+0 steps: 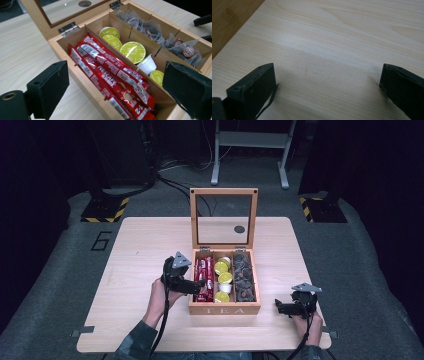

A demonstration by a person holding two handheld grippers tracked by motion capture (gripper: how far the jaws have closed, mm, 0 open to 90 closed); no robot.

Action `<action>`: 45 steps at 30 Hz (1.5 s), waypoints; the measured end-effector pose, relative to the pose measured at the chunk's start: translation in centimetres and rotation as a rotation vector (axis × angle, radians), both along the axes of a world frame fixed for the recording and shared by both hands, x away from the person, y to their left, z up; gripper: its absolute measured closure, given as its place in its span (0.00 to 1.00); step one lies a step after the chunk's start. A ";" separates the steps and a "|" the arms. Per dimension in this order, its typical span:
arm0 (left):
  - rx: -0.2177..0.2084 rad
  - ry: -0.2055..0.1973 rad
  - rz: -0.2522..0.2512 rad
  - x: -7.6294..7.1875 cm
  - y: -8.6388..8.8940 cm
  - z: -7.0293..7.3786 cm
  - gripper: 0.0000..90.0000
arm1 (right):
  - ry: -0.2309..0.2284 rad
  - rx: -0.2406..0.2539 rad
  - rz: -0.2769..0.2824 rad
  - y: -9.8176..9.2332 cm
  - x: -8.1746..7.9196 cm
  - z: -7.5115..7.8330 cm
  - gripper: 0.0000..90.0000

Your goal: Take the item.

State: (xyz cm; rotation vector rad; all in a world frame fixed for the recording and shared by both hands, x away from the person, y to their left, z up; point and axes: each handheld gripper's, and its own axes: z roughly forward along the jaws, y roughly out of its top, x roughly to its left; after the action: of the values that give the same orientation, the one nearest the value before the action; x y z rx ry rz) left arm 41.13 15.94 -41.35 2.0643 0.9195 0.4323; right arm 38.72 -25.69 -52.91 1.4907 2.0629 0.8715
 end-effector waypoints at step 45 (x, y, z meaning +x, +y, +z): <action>0.062 0.160 0.095 3.2 -2.3 -4.0 0.80 | -0.001 0.000 0.002 0.0 0.0 0.0 0.00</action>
State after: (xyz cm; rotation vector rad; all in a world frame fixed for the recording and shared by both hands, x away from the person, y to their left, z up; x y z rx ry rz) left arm 44.37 13.63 -45.37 2.1410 1.1150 0.3534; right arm 38.71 -25.70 -52.91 1.4889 2.0640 0.8731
